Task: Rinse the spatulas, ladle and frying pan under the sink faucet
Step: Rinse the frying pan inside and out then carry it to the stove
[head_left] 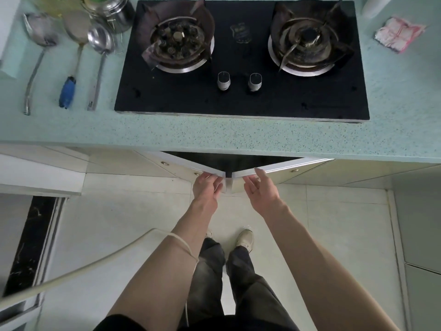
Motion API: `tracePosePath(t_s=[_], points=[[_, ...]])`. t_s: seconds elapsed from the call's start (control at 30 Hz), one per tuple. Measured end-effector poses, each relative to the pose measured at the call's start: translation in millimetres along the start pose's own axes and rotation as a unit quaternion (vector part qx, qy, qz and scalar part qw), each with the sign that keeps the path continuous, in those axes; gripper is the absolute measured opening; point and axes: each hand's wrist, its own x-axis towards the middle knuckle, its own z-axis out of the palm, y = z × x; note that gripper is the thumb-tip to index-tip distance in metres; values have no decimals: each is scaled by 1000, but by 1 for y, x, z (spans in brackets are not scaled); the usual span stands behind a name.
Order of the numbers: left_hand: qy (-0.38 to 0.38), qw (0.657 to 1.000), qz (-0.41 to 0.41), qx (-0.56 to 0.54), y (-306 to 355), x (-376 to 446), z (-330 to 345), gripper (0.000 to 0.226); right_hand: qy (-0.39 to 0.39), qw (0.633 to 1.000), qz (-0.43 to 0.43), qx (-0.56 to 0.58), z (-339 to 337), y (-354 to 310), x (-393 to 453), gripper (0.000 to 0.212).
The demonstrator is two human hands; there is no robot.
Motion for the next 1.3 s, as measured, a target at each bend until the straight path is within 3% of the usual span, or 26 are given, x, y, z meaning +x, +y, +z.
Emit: tracePosePath(t_s=[0.07,0.17,0.27,0.37,0.47,0.57,0.7,0.77,0.83,0.93,1.07,1.2,1.3], points=[[27,999,2,17,-5,-7,-12,39,21,999,-11,-29,-7,5,-5,36],[55,997,8,54,-11,-15,-26,40,77,991,-38,-99,-20,15,-14,40],[81,989,24,123,-11,-21,-37,29,151,960,-84,-221,-39,31,-16,50],[99,972,42,210,-11,-24,-52,30,198,917,-134,-318,-55,40,-26,44],[112,945,66,299,-10,-30,-72,17,222,896,-142,-358,-67,41,-44,40],[120,922,84,357,-10,-38,-100,22,242,869,-159,-401,-79,47,-51,43],[146,863,98,474,-6,-48,-136,25,251,831,-196,-456,-95,51,-63,32],[145,836,109,519,0,-54,-152,23,255,801,-204,-501,-106,50,-66,37],[140,807,118,561,6,-60,-165,21,253,752,-210,-571,-124,50,-61,47],[144,762,129,618,12,-66,-186,25,258,685,-219,-645,-149,48,-65,38],[173,717,146,660,21,-64,-216,29,272,655,-239,-663,-173,39,-83,32],[199,681,203,675,24,-58,-252,38,282,599,-248,-707,-198,40,-92,66],[192,650,245,693,23,-55,-277,70,277,587,-242,-722,-216,50,-93,78]])
